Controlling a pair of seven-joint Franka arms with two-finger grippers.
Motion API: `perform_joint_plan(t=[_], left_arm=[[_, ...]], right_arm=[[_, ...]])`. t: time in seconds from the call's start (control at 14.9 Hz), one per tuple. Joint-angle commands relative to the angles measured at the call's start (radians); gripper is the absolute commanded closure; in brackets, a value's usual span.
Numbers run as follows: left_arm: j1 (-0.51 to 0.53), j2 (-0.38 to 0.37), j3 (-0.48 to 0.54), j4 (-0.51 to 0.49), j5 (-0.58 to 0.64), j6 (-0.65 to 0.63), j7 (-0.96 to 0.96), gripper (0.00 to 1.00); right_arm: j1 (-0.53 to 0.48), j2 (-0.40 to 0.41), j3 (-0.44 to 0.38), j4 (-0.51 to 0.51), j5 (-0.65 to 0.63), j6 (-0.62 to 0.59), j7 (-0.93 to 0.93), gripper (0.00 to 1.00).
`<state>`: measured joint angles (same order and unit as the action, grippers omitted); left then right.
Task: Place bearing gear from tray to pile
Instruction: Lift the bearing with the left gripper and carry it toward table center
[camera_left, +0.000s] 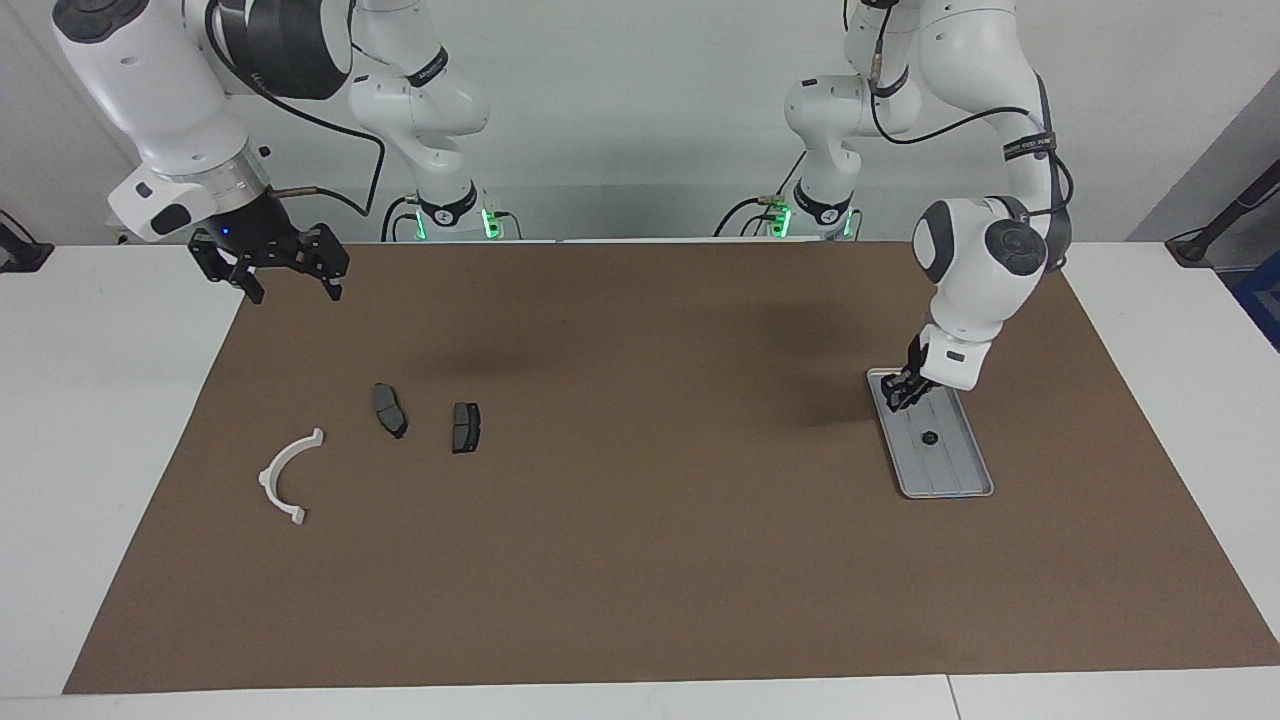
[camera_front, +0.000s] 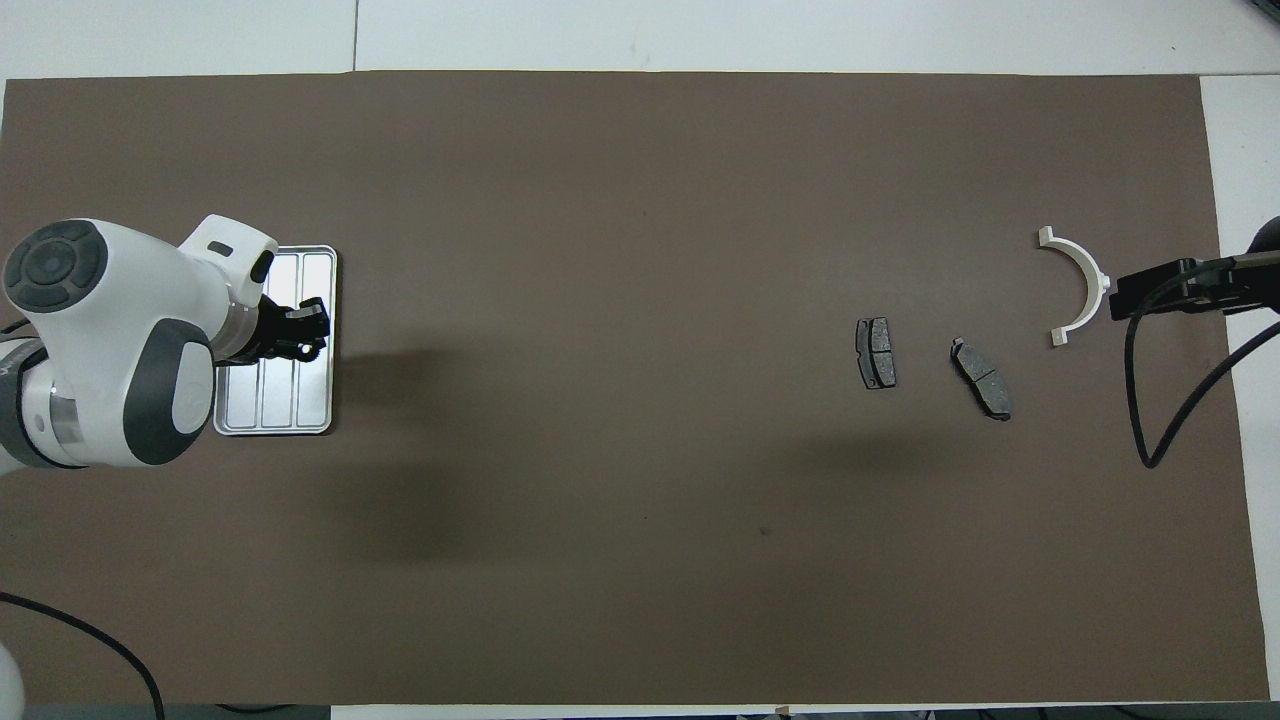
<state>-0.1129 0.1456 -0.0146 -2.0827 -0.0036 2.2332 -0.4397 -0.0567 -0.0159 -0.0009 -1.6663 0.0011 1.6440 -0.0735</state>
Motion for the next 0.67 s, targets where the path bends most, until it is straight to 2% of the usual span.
perform_joint_plan(t=[0.0, 0.33, 0.6], left_arm=[[-0.077, 0.025, 0.013, 0.042, 0.004, -0.027, -0.124, 1.0], [-0.215, 0.029, 0.013, 0.061, 0.002, -0.027, -0.325, 1.0], [-0.315, 0.119, 0.016, 0.197, 0.007, -0.101, -0.436, 1.0]], right_arm=[[-0.009, -0.023, 0.009, -0.038, 0.019, 0.028, -0.017, 0.0], [-0.018, -0.018, 0.009, -0.055, 0.019, 0.062, -0.022, 0.0], [-0.049, -0.022, 0.009, -0.072, 0.019, 0.062, -0.04, 0.0]])
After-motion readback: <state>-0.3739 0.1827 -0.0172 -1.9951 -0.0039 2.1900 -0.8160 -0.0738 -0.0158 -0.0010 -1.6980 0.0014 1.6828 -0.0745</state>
